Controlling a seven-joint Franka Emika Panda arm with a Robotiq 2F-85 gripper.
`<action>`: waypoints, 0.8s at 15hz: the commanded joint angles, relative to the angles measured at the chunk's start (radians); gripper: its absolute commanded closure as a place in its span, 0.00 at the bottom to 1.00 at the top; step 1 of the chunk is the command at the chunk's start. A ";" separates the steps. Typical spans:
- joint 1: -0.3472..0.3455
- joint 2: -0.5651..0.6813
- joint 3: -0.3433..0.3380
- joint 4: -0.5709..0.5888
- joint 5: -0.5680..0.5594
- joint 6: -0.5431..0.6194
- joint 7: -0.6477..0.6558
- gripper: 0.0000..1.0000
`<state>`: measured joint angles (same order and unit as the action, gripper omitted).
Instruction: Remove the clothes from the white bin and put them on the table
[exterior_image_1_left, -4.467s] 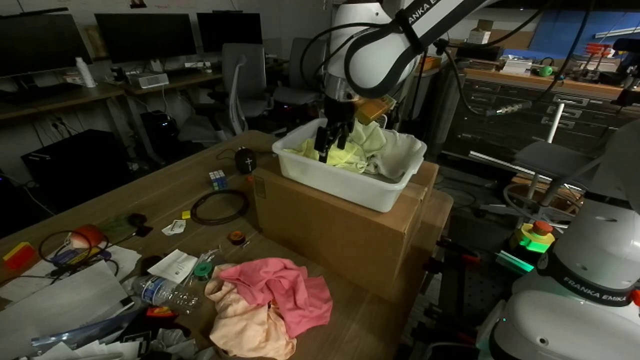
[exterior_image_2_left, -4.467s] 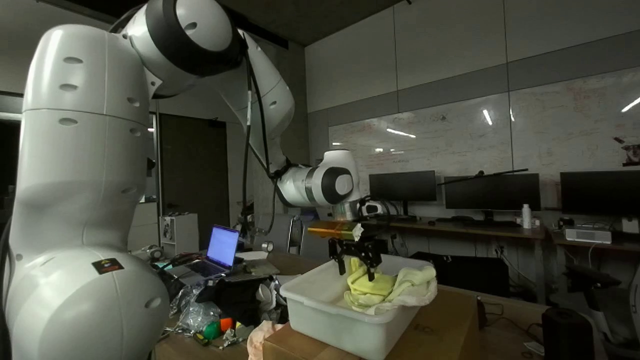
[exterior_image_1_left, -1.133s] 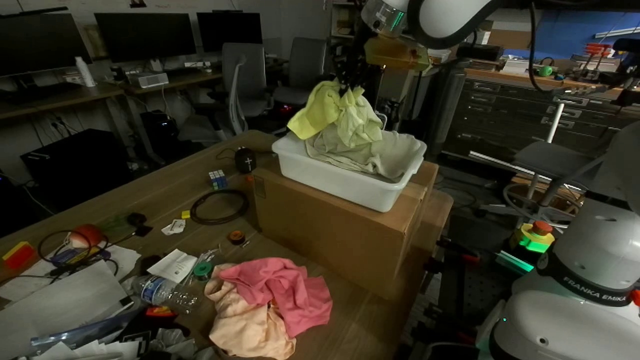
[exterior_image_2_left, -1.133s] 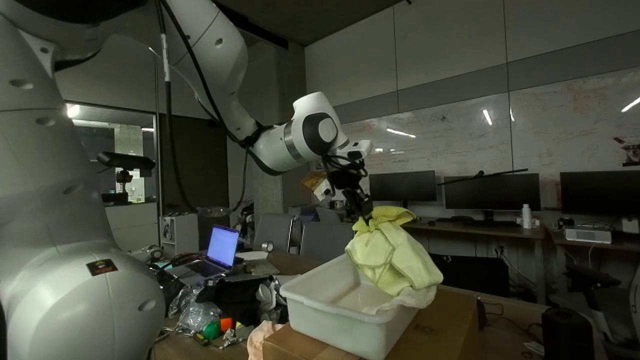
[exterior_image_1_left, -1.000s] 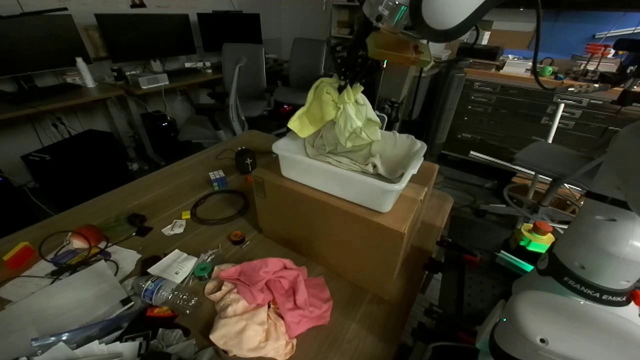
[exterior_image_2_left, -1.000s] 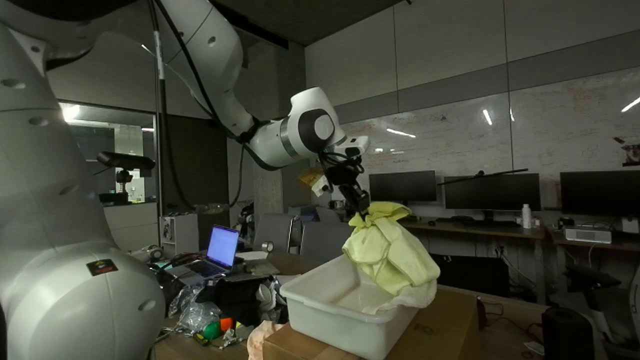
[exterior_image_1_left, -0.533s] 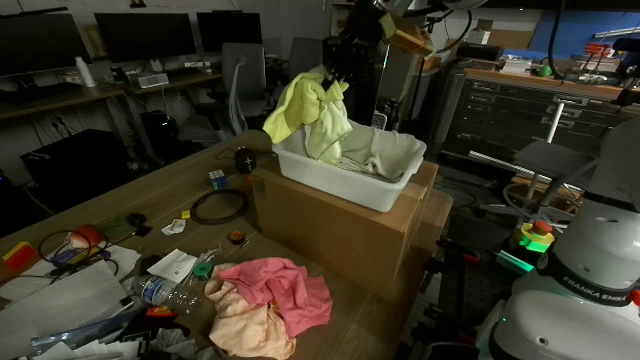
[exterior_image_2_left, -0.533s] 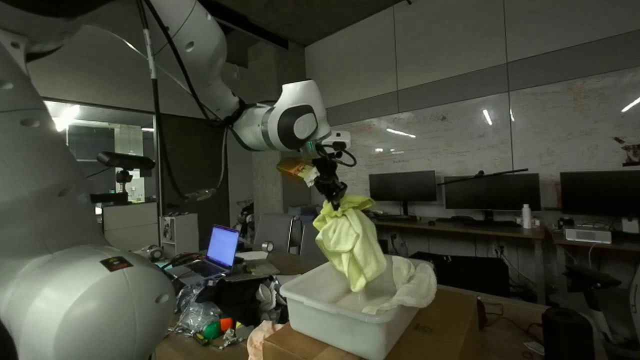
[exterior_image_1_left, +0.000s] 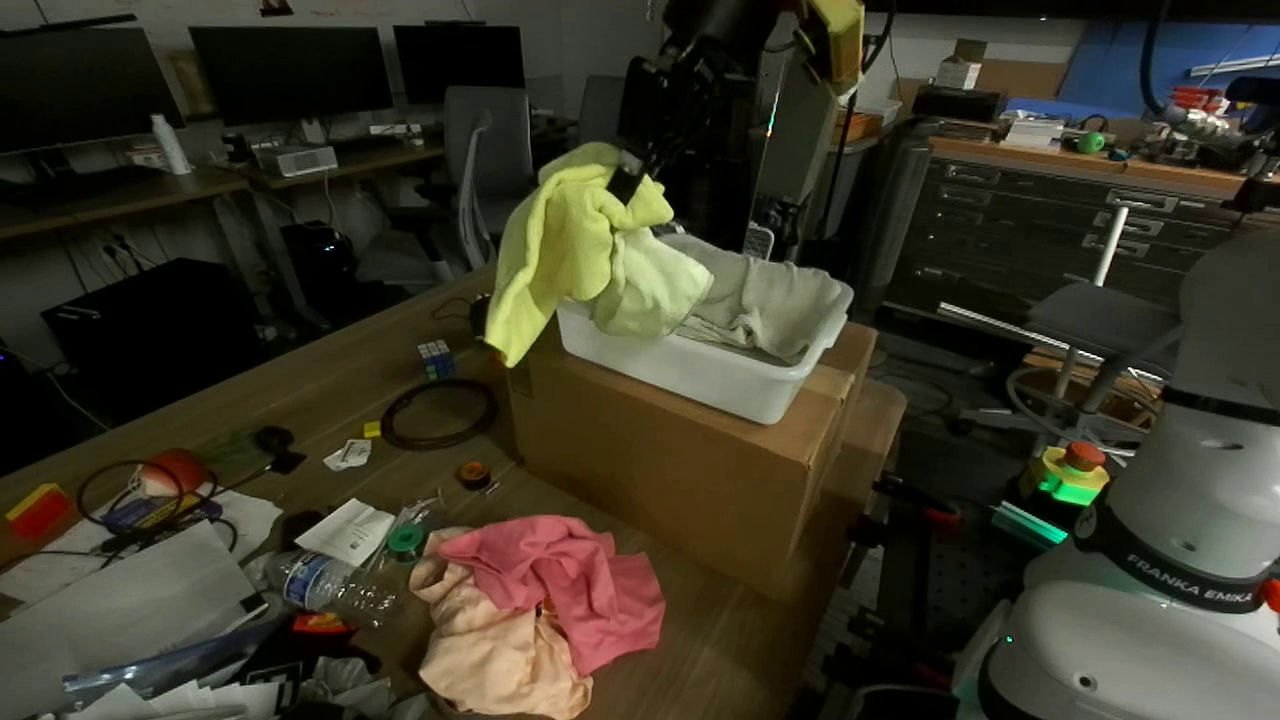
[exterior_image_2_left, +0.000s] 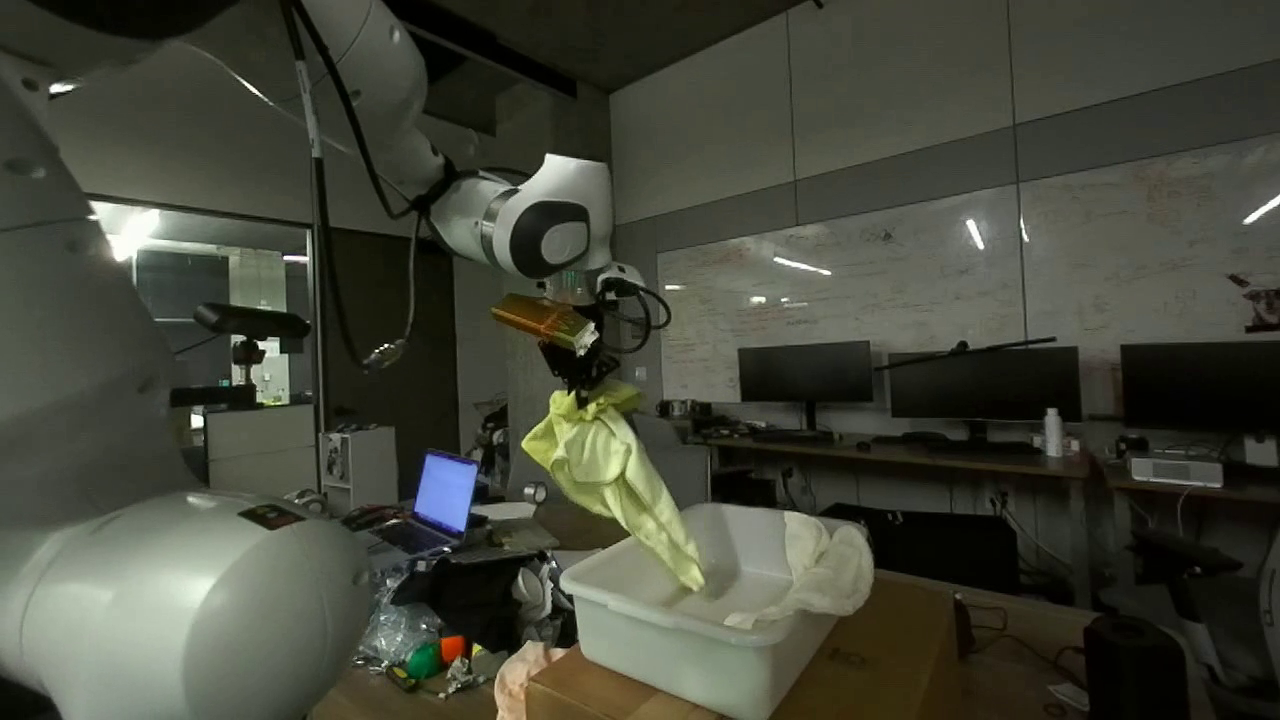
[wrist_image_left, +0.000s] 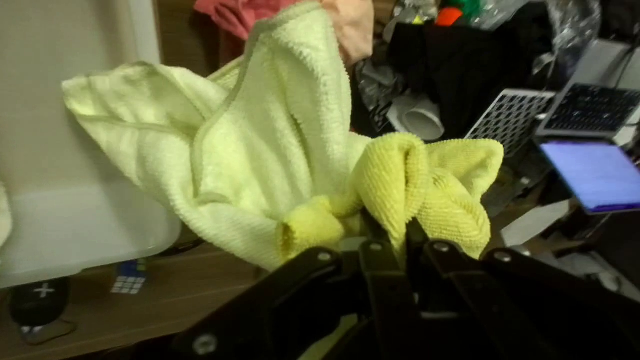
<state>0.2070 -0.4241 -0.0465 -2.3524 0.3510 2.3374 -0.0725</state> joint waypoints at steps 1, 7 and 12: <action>0.060 0.051 0.010 0.103 0.082 -0.132 -0.125 0.94; 0.090 0.165 0.055 0.252 0.104 -0.365 -0.307 0.94; 0.068 0.266 0.119 0.364 0.065 -0.445 -0.335 0.94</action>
<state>0.2962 -0.2315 0.0378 -2.0941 0.4270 1.9451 -0.3921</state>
